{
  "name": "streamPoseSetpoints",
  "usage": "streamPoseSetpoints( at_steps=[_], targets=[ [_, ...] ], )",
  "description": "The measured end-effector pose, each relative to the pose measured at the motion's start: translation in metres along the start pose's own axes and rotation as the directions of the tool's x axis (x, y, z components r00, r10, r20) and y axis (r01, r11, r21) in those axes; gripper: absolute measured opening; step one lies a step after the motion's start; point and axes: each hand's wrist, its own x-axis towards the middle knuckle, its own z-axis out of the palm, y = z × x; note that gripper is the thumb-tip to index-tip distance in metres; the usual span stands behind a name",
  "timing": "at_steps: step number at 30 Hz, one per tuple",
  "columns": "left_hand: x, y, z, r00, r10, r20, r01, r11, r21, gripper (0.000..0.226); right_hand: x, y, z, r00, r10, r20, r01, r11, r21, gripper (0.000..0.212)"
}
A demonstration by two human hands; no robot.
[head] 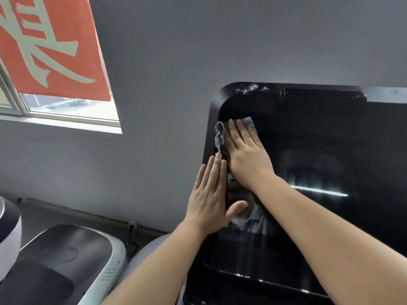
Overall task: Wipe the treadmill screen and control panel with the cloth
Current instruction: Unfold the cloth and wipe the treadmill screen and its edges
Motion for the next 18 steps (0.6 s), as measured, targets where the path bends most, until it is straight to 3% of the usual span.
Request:
streamPoseSetpoints(
  at_steps=[3,8,11,15,18],
  targets=[
    [-0.030,0.002,0.005,0.998,-0.048,-0.028,0.046,0.998,-0.042,0.103,-0.038,-0.019,0.011,0.998,-0.039,-0.055,0.041,0.998,0.042,0.065],
    [-0.073,-0.001,0.010,1.000,-0.001,0.007,0.001,0.999,-0.054,0.115,-0.104,-0.059,0.024,0.995,-0.101,-0.026,0.103,0.992,0.067,0.064],
    [-0.101,0.004,0.017,0.999,-0.040,0.008,0.040,0.998,-0.056,0.111,-0.126,-0.059,0.026,0.981,-0.196,-0.005,0.196,0.980,0.042,0.063],
    [-0.104,0.011,0.028,0.985,-0.171,-0.033,0.169,0.984,-0.066,0.101,-0.096,-0.017,0.014,0.898,-0.429,0.093,0.432,0.902,-0.010,0.066],
    [-0.097,0.014,0.031,0.978,-0.206,-0.035,0.203,0.977,-0.060,0.099,-0.036,0.012,-0.003,0.926,-0.361,0.113,0.372,0.923,-0.095,0.071]
  ],
)
